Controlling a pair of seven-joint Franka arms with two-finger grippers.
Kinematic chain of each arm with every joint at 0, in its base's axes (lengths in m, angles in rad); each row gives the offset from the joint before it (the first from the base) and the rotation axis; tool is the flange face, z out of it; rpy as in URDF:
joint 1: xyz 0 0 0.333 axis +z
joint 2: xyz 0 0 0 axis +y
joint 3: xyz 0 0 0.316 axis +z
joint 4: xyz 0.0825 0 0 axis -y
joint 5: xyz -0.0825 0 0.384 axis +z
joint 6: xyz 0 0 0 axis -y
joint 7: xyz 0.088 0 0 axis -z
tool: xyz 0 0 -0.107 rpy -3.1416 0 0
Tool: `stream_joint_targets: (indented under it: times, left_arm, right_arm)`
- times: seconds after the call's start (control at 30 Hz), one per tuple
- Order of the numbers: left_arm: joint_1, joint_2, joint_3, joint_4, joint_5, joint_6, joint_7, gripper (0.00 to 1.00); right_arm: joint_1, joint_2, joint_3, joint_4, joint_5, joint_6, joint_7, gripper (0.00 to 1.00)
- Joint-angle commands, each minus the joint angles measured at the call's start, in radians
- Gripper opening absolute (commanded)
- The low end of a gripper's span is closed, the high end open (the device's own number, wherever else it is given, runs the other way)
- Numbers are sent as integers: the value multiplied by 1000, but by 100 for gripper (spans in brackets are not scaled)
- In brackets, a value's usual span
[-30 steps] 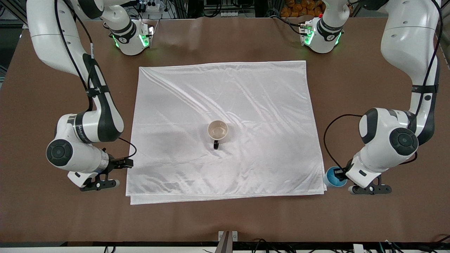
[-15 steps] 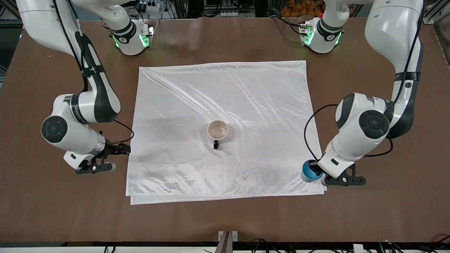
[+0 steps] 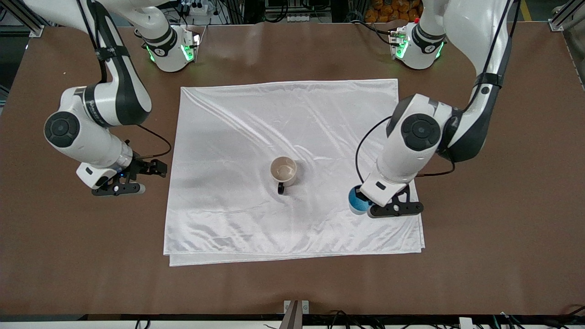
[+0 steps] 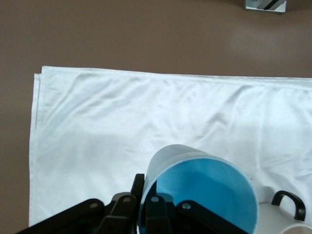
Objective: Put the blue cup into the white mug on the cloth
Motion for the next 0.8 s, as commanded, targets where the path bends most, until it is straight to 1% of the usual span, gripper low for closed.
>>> stream_joint_targets:
  times: [0.0,0.2,0.5,0.63,0.77]
  left_arm:
    - [-59,-21,8,-12,11,-19,-108,0]
    - [-130,-19,10,-11,-2,-19,-214,0]
    - [-214,14,10,0,0,-18,-364,0]
    - [-226,18,10,2,-2,-15,-394,0]
    - [-242,27,8,3,-2,-7,-417,0]
  right_arm:
    - [-6,-92,2,-103,-13,6,22,100]
    - [-17,-120,-1,-150,-14,15,22,100]
    - [-21,-153,-2,-173,-14,-48,22,100]
    - [-82,-175,8,-162,-14,-109,13,100]
    - [-139,-212,38,-156,-14,-158,-6,100]
